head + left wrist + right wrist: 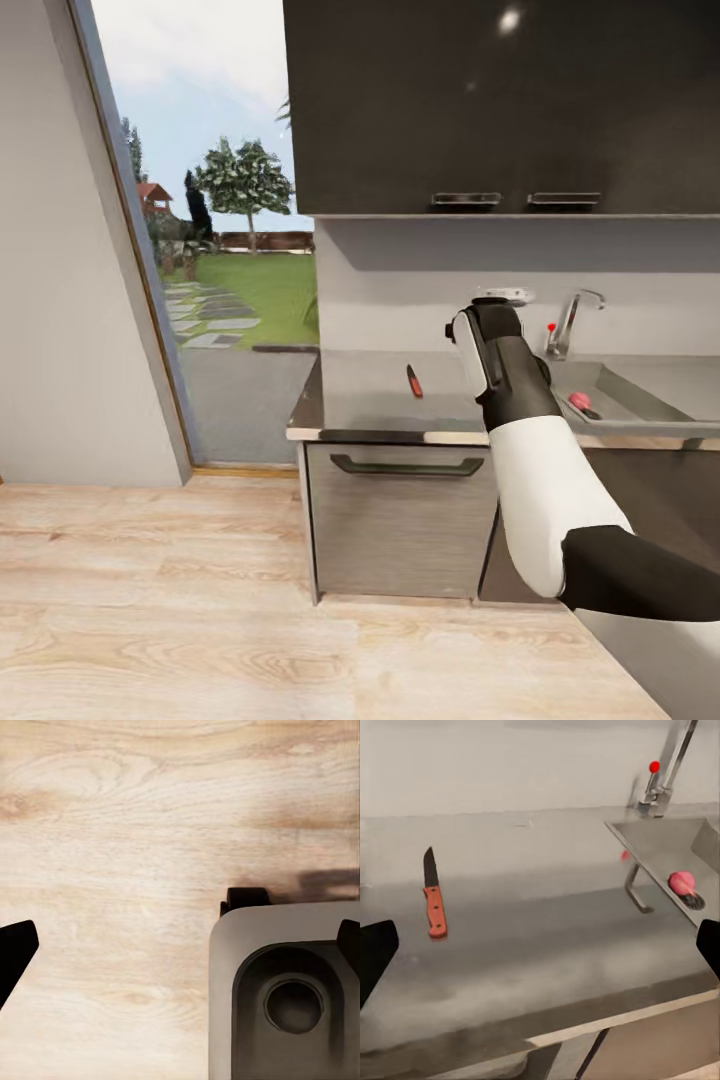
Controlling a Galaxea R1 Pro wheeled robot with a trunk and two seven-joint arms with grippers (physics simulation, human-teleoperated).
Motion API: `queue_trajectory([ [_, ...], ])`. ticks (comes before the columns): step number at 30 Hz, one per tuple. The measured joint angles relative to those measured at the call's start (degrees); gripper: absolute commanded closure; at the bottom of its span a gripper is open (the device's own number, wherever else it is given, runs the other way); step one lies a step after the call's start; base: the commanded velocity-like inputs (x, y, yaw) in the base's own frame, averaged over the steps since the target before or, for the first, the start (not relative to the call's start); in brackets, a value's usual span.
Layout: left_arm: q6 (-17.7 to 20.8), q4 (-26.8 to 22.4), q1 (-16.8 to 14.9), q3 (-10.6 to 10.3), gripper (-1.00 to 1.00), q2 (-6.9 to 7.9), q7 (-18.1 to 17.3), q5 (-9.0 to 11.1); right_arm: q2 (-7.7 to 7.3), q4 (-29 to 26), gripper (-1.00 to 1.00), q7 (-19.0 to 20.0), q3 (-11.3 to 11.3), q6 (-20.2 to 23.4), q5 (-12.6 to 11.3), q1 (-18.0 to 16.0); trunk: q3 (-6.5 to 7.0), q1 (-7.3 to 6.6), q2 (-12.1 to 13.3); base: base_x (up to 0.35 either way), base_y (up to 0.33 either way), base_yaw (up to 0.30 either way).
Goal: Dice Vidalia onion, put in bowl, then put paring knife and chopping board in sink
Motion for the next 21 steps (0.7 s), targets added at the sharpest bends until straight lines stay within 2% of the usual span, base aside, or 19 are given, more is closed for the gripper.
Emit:
queue_trajectory([
  [8,0.0,0.0,0.0,0.0,-1.0,0.0,0.0,0.0,0.0,2.7,-1.0,3.0,-0.2,-0.1,0.0,0.0,0.0,0.0,0.0,0.313,0.051,0.0],
  [14,0.0,0.1,0.0,0.0,-1.0,0.0,0.0,0.0,0.0,6.2,-1.0,3.5,-0.2,-0.9,0.0,0.0,0.0,0.01,0.0,0.293,0.004,0.0],
  [21,0.0,0.3,0.0,-0.1,-1.0,0.0,0.0,0.0,0.01,11.2,-1.0,3.7,-0.2,-4.0,-0.1,0.0,0.0,0.03,0.0,0.056,0.0,0.0],
])
